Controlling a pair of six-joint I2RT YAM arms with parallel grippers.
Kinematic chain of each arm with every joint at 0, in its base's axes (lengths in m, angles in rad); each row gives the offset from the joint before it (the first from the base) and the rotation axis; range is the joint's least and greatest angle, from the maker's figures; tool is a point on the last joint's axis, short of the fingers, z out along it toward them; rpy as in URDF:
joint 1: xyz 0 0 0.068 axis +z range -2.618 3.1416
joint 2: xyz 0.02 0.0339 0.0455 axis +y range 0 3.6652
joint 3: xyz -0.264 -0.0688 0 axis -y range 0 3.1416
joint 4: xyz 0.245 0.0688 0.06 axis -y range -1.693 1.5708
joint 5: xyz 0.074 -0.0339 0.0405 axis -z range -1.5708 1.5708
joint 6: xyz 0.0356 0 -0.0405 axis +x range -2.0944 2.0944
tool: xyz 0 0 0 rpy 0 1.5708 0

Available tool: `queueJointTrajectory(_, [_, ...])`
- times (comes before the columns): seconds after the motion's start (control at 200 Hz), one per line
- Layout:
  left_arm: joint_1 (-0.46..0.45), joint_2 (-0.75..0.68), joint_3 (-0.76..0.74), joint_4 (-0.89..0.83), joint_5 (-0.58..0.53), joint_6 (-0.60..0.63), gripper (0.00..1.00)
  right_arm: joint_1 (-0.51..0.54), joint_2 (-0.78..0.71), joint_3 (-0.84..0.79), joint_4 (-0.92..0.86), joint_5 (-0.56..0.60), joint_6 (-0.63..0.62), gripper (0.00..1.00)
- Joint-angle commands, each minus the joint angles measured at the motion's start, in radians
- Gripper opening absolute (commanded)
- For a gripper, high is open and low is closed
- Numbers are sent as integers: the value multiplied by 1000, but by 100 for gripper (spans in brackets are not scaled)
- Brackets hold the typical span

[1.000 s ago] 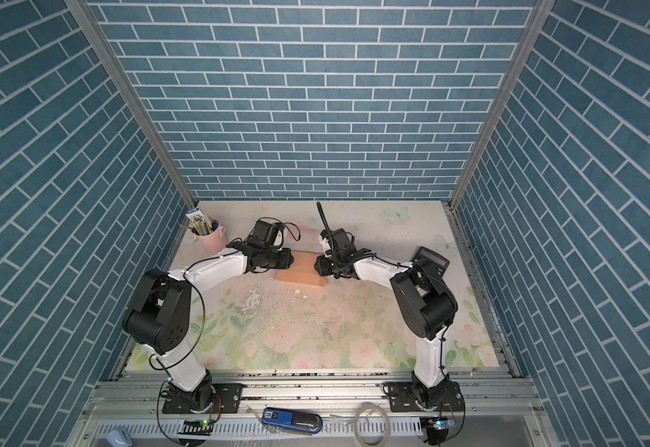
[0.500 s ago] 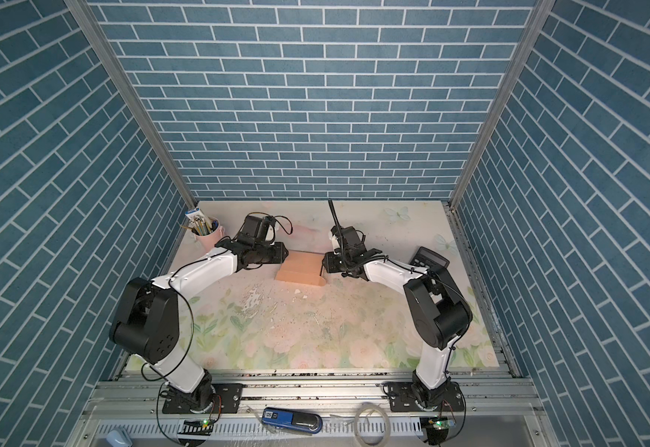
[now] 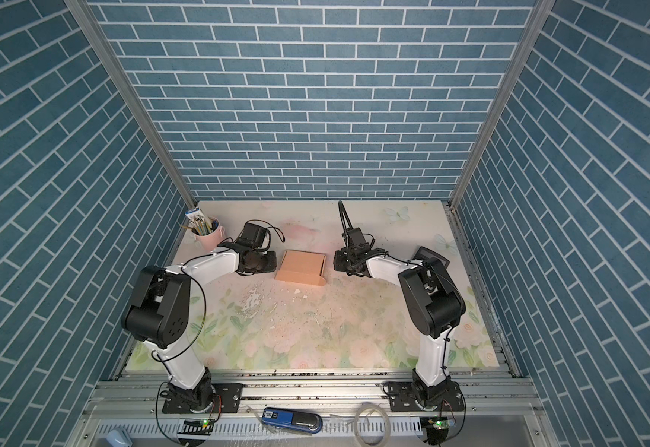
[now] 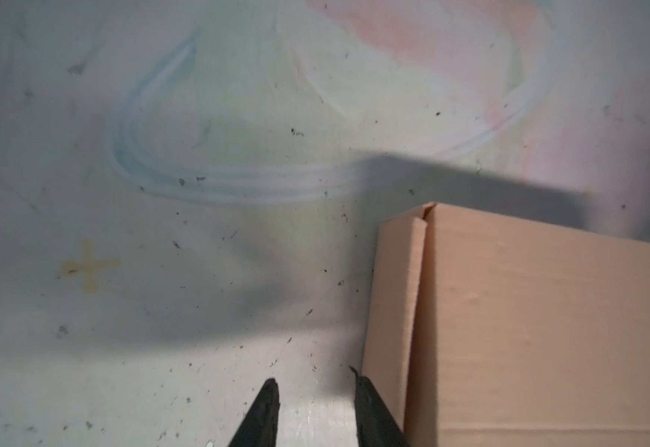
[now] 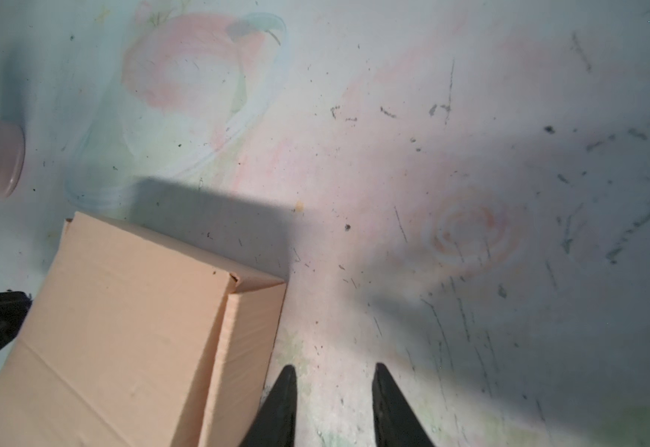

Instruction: Fold the paper box

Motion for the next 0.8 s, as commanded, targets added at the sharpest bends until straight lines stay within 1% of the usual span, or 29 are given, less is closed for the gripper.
queueJointTrajectory(0.0, [1, 40, 39, -24, 9, 11, 36, 5, 32, 39, -11, 9, 32, 34])
queueJointTrajectory(0.12, [-8, 66, 65, -17, 27, 15, 36, 7, 58, 59, -11, -1, 41, 33])
queueJointTrajectory(0.375, [-65, 113, 130, -25, 36, 14, 36, 19, 96, 98, -14, -18, 57, 32])
queueJointTrajectory(0.525, [-97, 149, 171, -30, 36, 1, 36, 14, 112, 139, -45, -1, 33, 32])
queueJointTrajectory(0.66, [-124, 185, 215, -29, 40, -14, 36, -10, 131, 170, -71, 2, 17, 32])
queueJointTrajectory(0.795, [-138, 226, 271, -42, 41, -22, 36, -53, 127, 167, -84, 14, 1, 32])
